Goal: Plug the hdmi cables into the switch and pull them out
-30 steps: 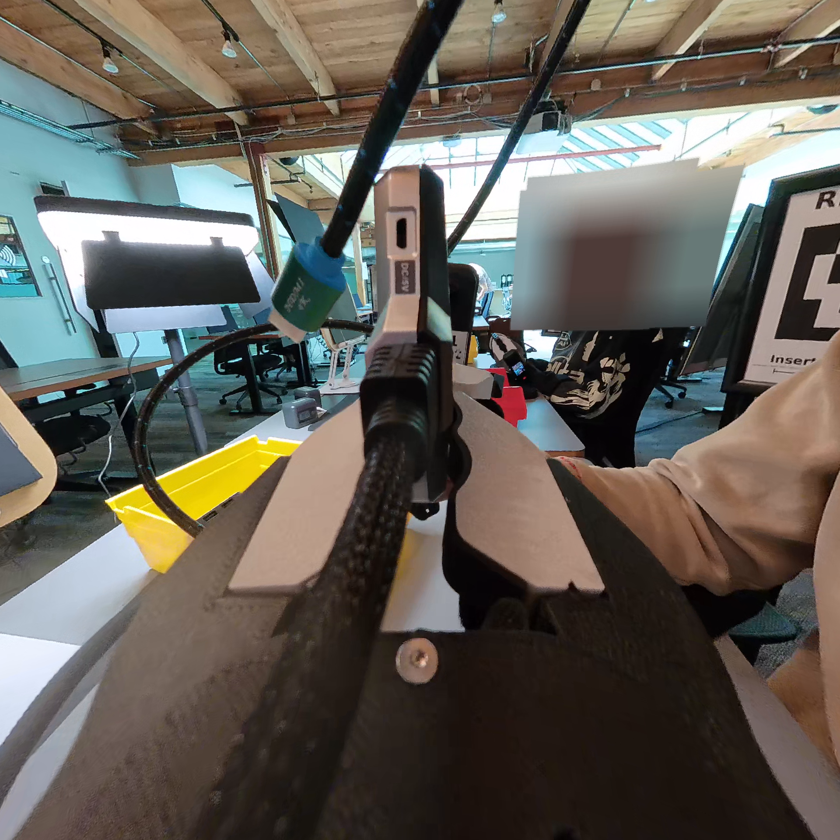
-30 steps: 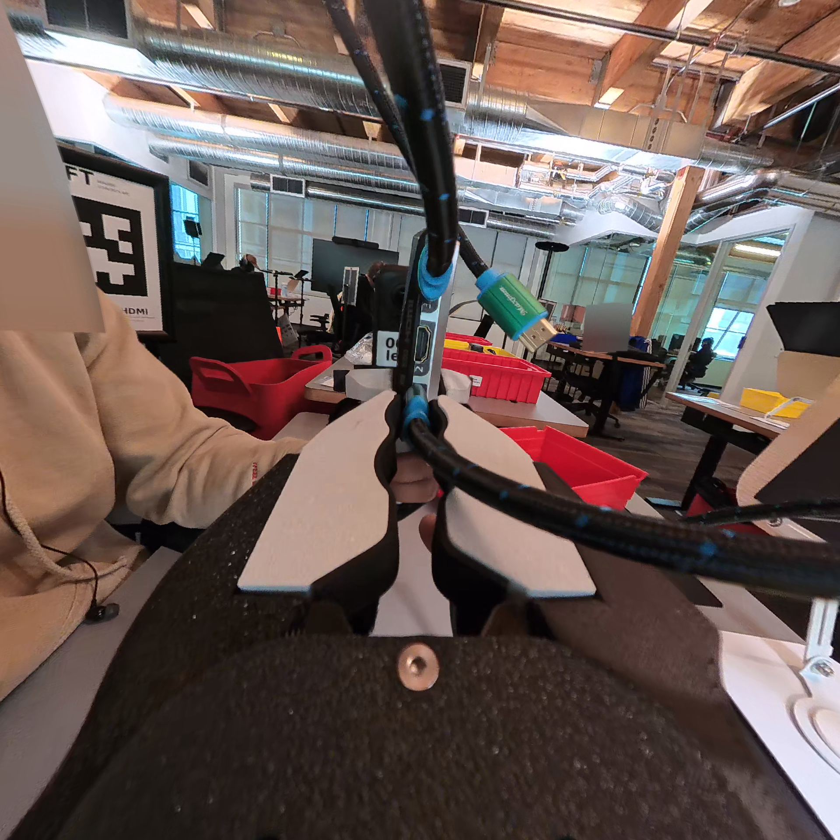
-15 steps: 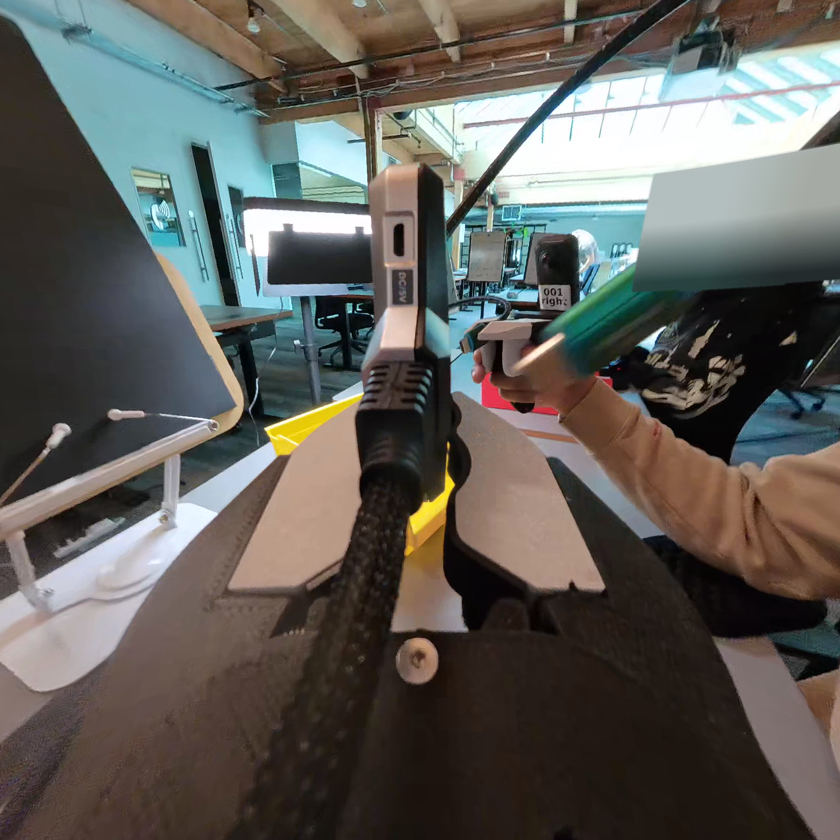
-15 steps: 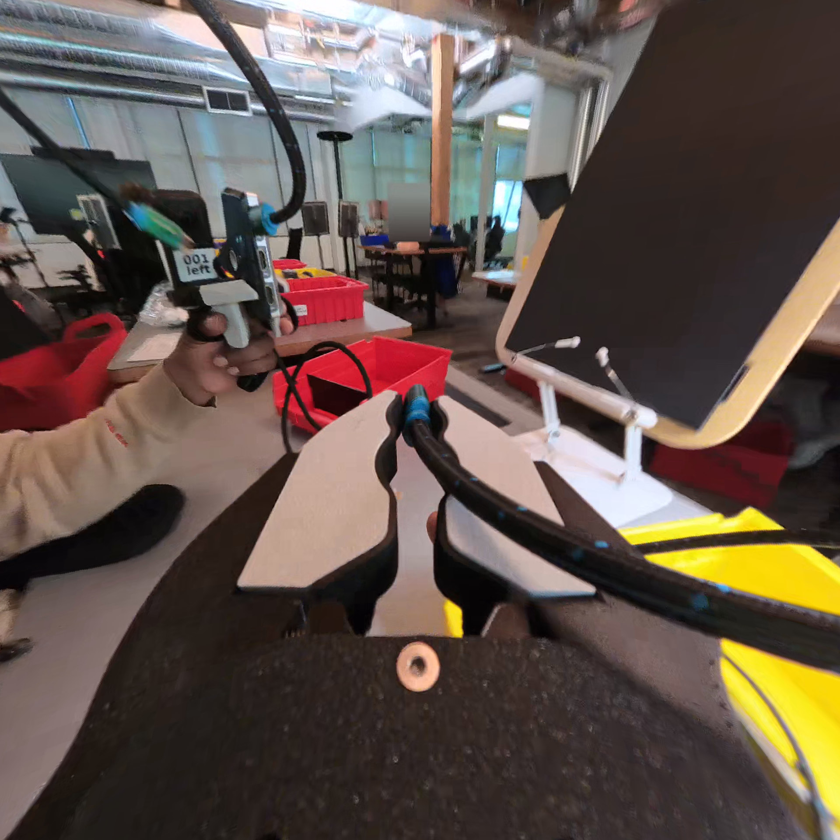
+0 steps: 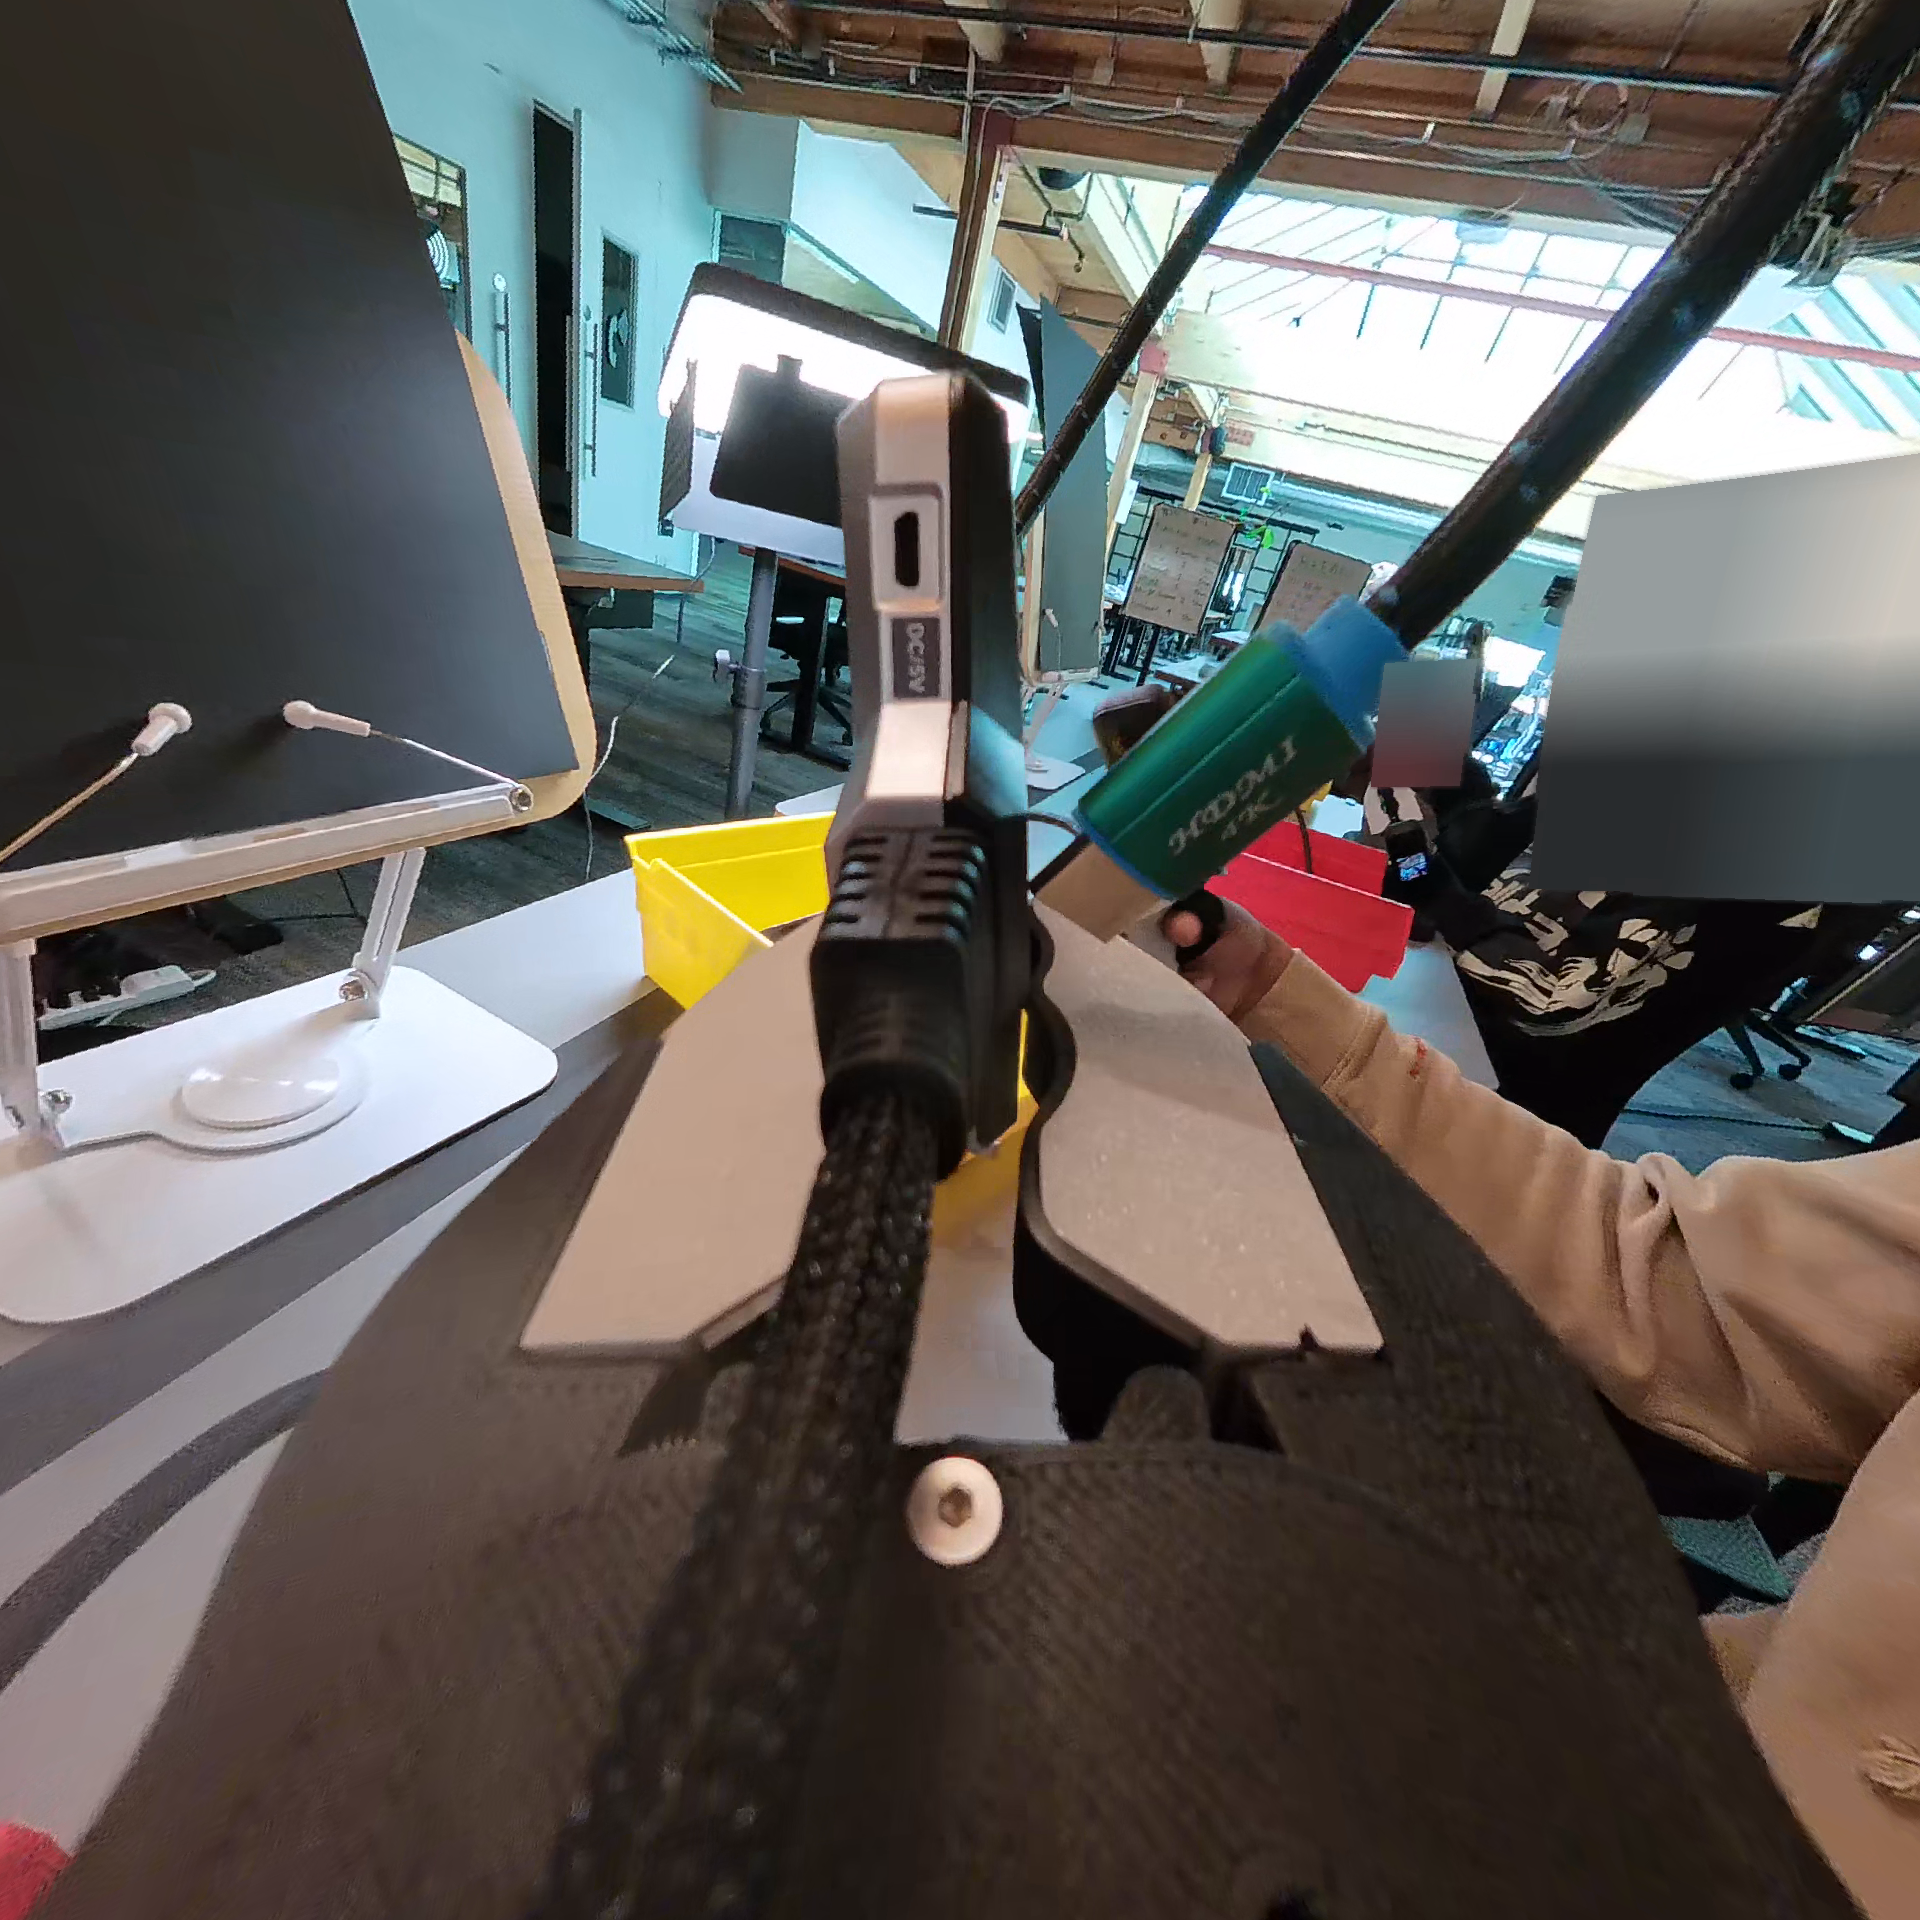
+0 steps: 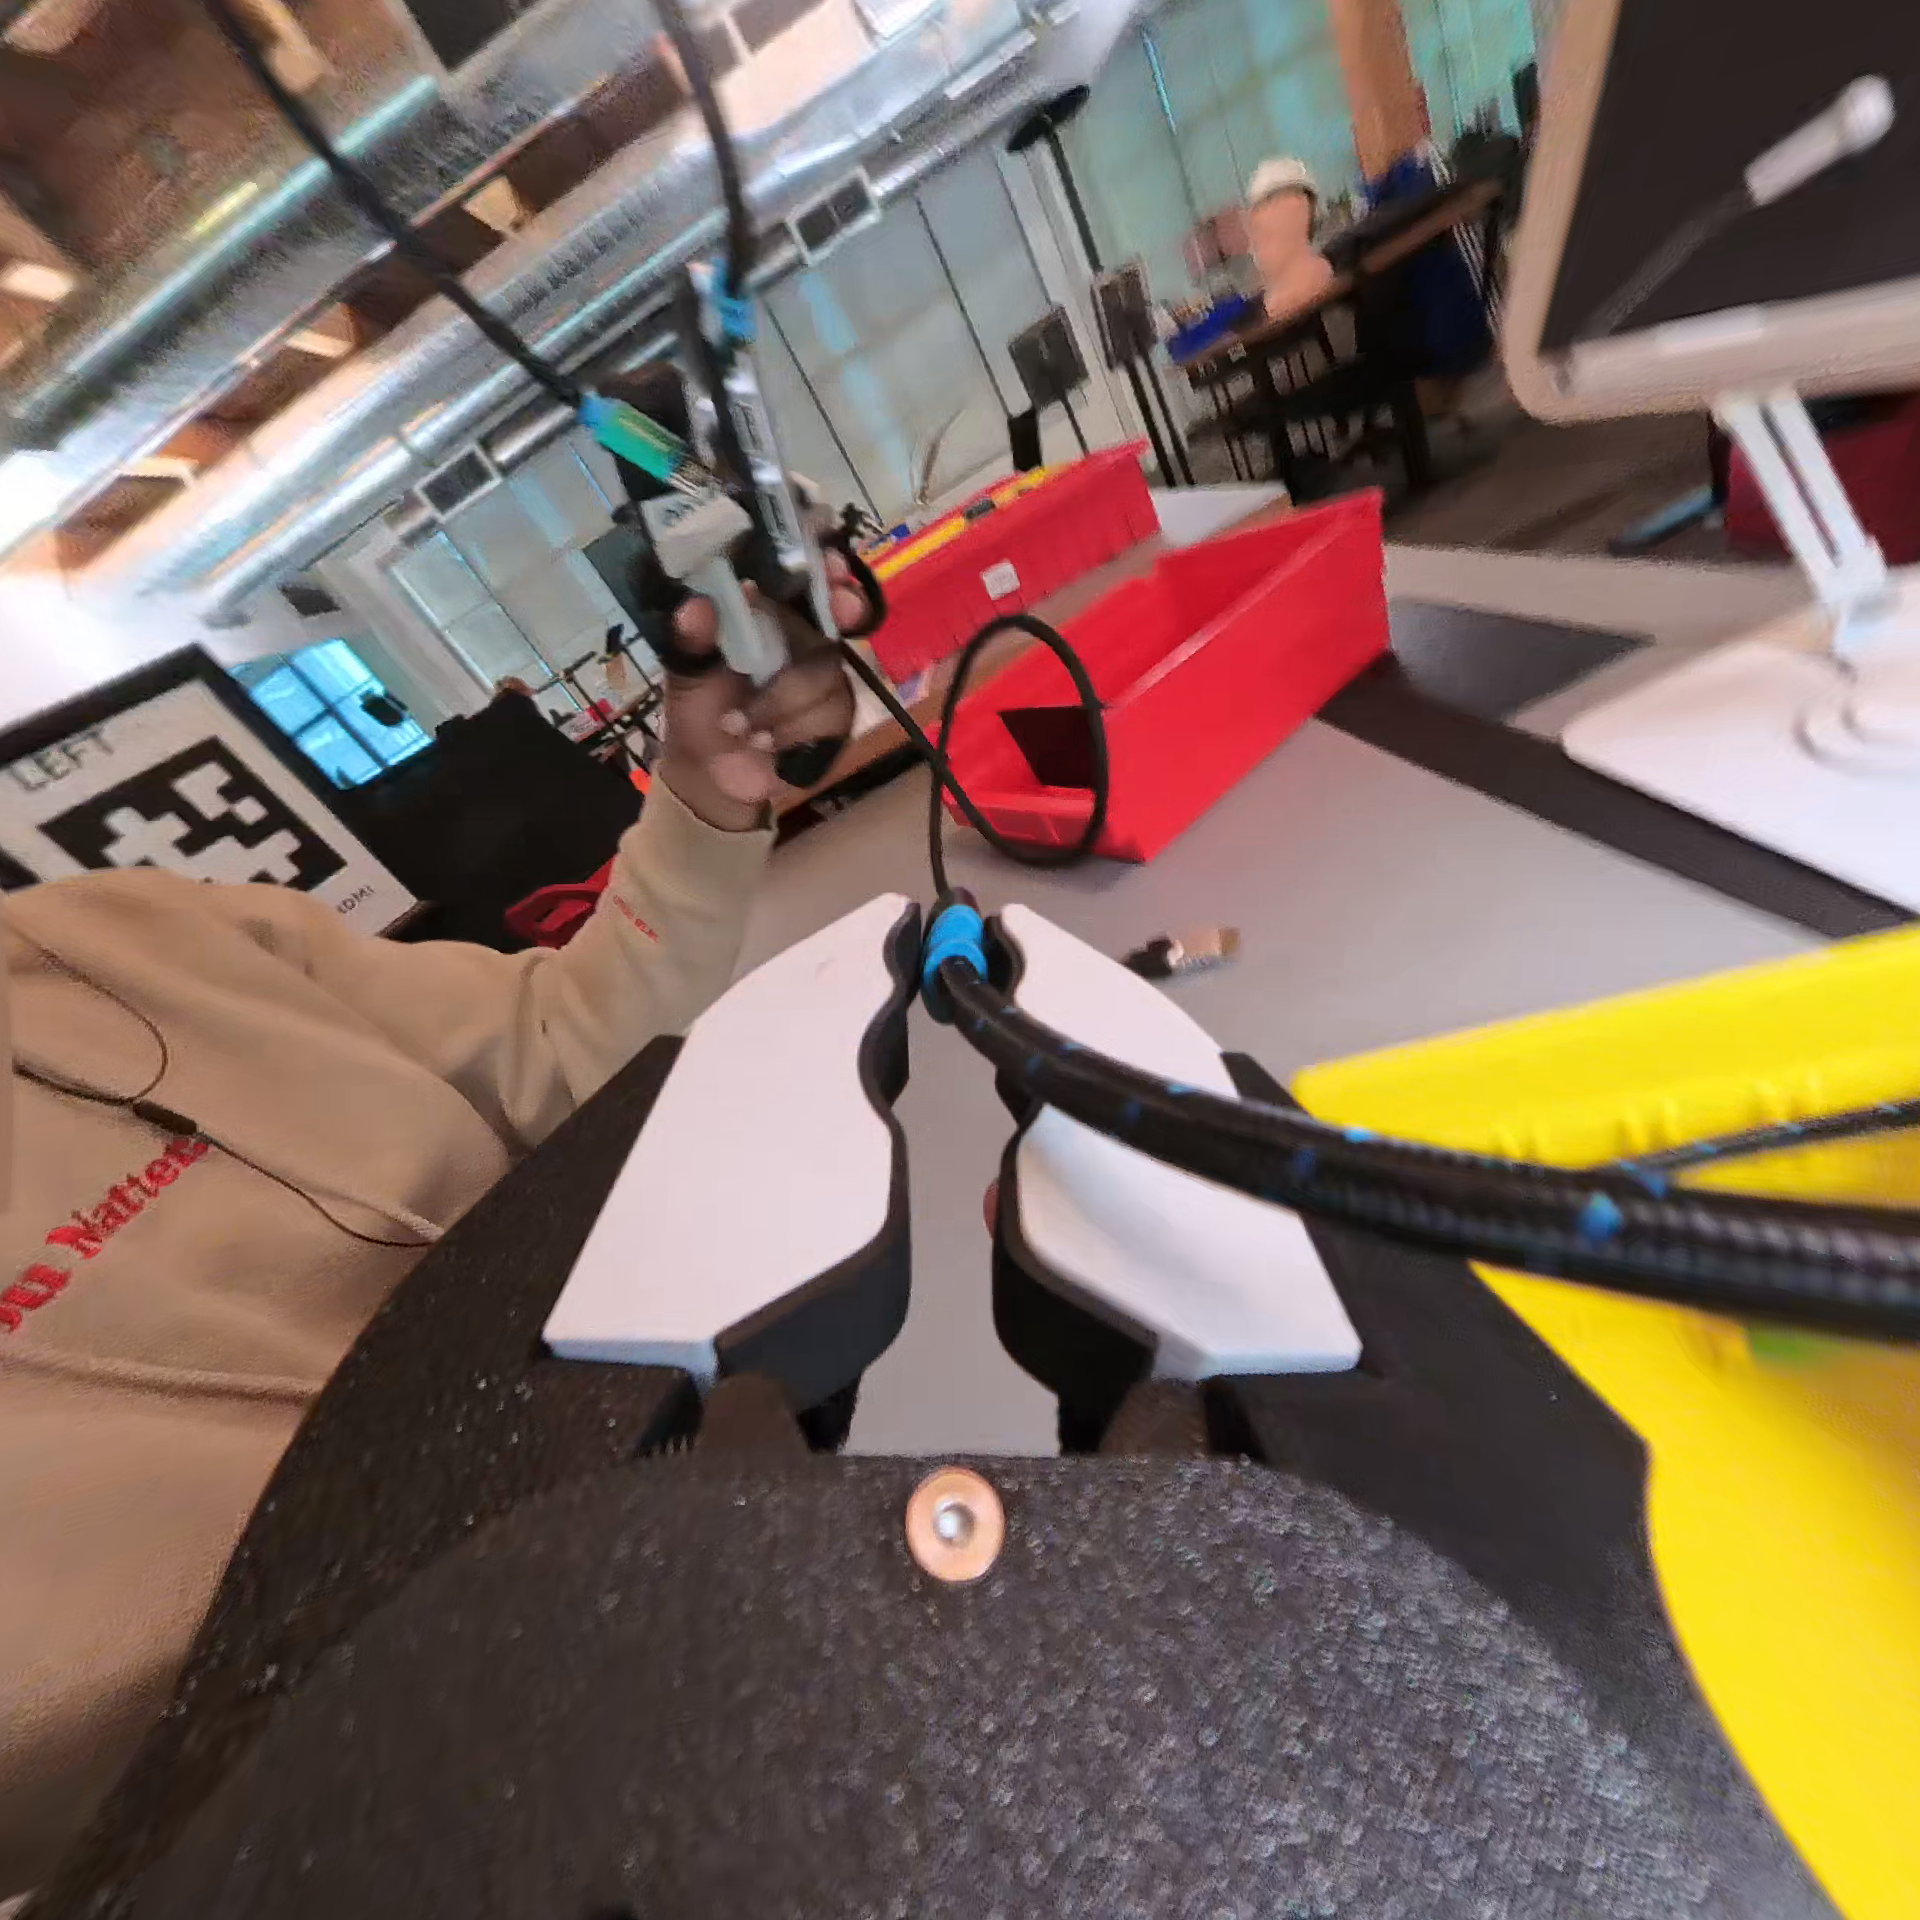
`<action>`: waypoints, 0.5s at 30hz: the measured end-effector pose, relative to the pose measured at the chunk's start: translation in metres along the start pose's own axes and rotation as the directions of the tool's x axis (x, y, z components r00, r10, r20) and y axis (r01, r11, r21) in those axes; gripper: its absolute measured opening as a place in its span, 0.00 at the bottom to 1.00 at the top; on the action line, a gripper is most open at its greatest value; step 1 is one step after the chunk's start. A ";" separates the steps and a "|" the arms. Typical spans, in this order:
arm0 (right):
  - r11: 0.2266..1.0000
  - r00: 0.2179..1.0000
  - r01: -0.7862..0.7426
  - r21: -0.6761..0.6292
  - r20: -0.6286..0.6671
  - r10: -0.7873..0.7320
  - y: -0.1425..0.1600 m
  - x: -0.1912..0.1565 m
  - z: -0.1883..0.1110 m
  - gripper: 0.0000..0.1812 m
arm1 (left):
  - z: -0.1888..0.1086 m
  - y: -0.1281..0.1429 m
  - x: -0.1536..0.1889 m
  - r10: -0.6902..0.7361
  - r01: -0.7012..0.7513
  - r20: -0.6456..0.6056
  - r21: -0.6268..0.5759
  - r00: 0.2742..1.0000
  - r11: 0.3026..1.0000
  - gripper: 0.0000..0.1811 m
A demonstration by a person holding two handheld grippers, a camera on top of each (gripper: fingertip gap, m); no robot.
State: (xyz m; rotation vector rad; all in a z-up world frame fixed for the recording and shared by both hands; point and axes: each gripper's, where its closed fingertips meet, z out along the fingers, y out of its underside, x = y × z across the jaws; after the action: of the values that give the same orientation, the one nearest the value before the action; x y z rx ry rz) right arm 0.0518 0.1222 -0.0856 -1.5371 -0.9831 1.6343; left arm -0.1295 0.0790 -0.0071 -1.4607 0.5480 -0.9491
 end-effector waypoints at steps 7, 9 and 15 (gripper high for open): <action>0.945 0.812 -0.273 -0.182 -0.570 0.125 0.048 0.085 -0.063 0.09 | 0.004 0.011 -0.008 0.009 -0.008 0.022 -0.040 1.000 0.999 0.12; 0.945 0.717 -0.271 -0.183 -0.693 0.072 0.043 0.094 -0.083 0.09 | 0.005 0.014 -0.009 0.004 -0.003 0.022 -0.047 1.000 0.999 0.12; 0.889 0.425 -0.277 -0.365 -0.876 -0.227 0.040 0.100 -0.128 0.17 | 0.010 0.021 -0.009 0.000 0.001 0.020 -0.072 1.000 0.997 0.12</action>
State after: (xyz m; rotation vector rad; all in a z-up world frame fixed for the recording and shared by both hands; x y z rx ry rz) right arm 0.1726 0.1991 -0.1714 -2.3570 -0.6873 0.2845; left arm -0.1220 0.0886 -0.0287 -1.5337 0.5722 -0.9224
